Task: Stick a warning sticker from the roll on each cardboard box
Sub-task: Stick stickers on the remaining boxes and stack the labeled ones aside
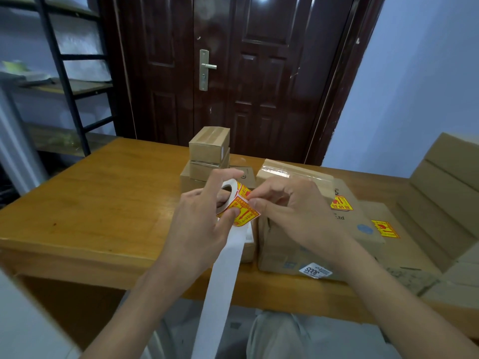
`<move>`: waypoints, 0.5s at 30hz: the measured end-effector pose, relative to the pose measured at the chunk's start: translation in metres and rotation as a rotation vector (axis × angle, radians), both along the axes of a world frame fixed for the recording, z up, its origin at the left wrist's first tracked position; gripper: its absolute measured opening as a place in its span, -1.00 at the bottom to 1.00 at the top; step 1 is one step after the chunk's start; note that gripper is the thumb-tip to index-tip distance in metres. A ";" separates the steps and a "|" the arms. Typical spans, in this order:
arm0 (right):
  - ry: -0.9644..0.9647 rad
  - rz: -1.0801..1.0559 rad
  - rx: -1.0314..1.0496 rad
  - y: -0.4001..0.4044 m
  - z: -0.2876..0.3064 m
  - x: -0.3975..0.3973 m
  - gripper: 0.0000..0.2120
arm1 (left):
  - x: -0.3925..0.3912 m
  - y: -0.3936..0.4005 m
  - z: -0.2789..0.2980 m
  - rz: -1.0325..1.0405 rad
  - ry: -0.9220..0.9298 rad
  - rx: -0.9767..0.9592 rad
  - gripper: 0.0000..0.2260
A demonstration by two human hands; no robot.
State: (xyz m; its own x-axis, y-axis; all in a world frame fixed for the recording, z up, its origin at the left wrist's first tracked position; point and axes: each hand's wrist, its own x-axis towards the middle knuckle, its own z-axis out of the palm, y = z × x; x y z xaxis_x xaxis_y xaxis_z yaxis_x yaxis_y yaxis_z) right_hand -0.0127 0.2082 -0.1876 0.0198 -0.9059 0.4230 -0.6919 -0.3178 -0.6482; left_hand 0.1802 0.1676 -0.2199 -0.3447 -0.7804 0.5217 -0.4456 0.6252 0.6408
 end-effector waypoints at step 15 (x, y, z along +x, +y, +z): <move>-0.122 -0.073 0.019 0.000 0.055 -0.032 -0.85 | 0.002 0.007 0.008 -0.081 0.054 0.056 -0.46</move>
State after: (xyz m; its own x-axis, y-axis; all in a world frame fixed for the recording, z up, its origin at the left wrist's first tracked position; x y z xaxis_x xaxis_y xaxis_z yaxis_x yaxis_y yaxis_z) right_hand -0.0450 0.2081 -0.1325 -0.0968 -0.9110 0.4010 -0.6288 -0.2563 -0.7341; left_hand 0.1819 0.1746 -0.2117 -0.3807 -0.7795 0.4975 -0.3589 0.6203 0.6974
